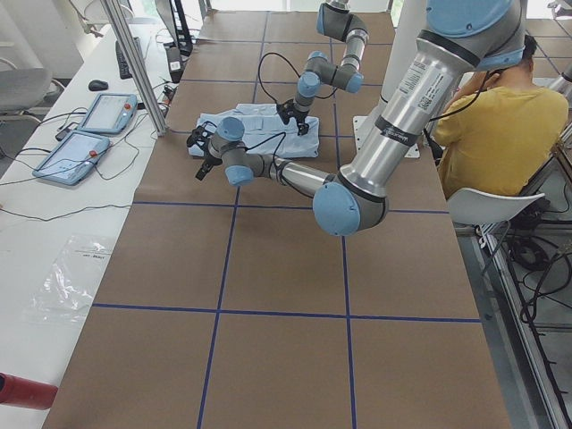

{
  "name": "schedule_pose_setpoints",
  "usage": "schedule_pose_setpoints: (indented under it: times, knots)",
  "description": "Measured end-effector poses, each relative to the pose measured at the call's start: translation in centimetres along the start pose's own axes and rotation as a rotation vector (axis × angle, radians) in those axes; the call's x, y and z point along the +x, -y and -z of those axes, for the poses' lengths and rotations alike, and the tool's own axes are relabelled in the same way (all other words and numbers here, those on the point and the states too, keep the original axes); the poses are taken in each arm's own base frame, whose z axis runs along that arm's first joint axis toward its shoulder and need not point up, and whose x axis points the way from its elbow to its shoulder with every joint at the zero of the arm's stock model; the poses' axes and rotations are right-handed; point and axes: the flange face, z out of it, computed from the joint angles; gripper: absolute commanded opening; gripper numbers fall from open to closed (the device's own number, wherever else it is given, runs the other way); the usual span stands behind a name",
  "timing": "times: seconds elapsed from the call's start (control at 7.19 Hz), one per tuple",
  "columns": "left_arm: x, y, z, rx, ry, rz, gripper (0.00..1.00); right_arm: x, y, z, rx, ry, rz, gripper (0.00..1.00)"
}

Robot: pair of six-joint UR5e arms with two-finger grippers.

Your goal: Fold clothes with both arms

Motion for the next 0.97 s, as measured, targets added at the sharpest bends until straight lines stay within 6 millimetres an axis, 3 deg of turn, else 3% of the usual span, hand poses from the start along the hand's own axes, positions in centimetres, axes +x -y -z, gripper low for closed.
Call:
schedule_pose_setpoints:
  times: [0.83, 0.97]
  knots:
    - [0.1, -0.1, 0.0, 0.0, -0.002, 0.0, 1.0, 1.4, -0.9, -1.0, -0.042, -0.1, 0.019, 0.82]
    - [0.0, -0.2, 0.0, -0.001, -0.001, 0.001, 1.0, 2.1, -0.8, -1.1, -0.046, -0.117, 0.019, 0.64]
